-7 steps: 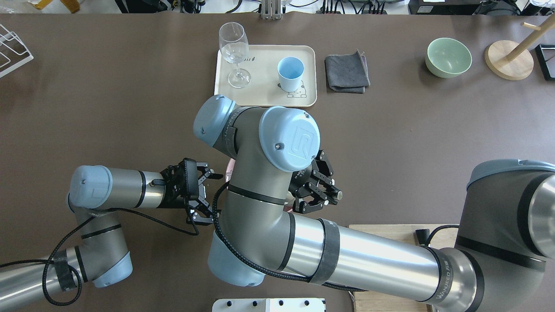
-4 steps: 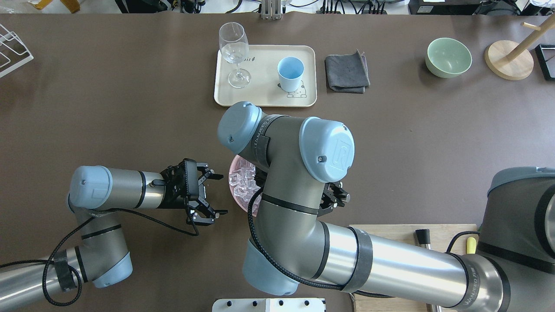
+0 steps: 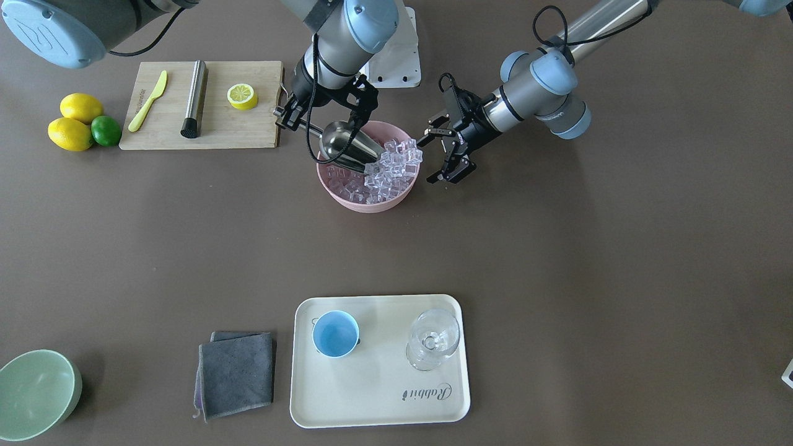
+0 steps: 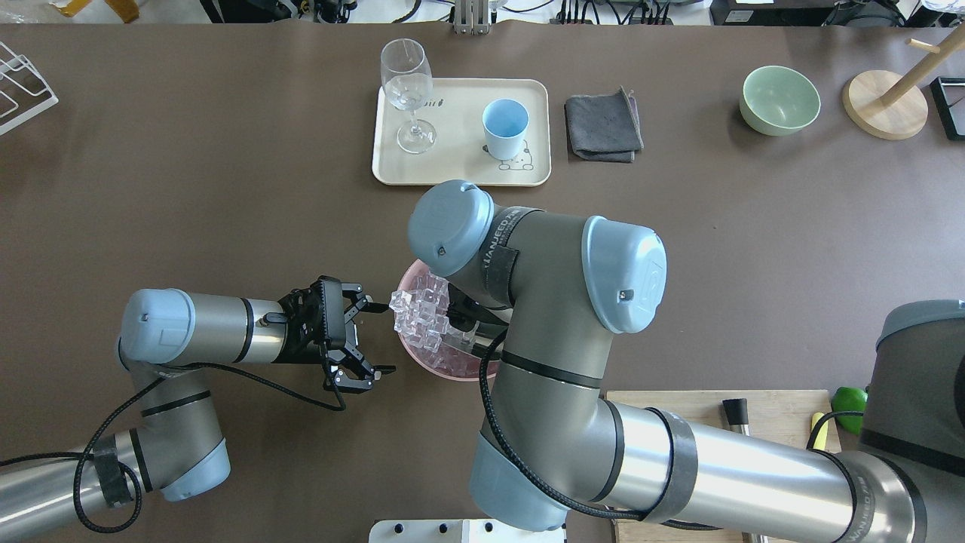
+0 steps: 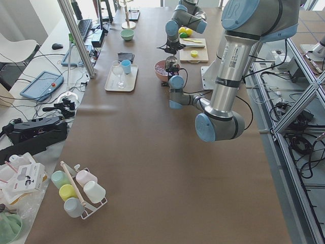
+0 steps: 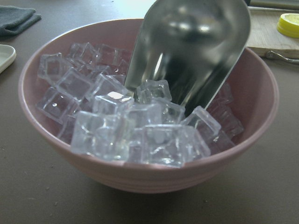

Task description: Put ice in cup with scoop

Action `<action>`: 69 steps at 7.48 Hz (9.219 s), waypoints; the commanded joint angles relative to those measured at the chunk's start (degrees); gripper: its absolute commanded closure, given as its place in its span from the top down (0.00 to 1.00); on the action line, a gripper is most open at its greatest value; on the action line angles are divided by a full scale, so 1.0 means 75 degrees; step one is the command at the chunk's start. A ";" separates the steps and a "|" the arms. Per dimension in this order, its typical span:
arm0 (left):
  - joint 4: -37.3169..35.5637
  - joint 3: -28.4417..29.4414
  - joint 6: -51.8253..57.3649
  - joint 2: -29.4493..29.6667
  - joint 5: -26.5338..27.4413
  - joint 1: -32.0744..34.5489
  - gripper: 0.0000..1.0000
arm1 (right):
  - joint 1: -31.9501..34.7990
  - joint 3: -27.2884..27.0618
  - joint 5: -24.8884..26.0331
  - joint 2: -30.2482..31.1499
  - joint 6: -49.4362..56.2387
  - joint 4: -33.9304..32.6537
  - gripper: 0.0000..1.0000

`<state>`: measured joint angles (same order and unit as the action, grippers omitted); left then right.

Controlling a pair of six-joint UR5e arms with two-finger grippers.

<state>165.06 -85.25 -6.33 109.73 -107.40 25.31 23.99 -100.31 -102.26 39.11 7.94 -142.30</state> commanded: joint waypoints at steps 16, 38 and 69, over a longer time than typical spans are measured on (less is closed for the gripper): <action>-0.0012 -0.0035 0.0000 -0.0006 -0.0012 0.0000 0.98 | 0.0023 -0.0934 -0.0907 0.2192 -0.0004 0.3832 0.00; -0.0012 -0.0820 0.0047 -0.1036 0.0000 0.0514 0.98 | 0.1582 -0.2434 -0.2337 0.3223 -0.6861 0.4759 0.00; -0.8693 -0.0715 0.7536 -0.3862 -0.4066 0.8694 0.98 | 0.3456 0.3765 -0.8170 -0.1055 -0.6848 0.3082 0.00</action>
<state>101.81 -91.27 50.83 80.53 -137.81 89.53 49.57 -71.95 -160.89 30.52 -43.41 -119.26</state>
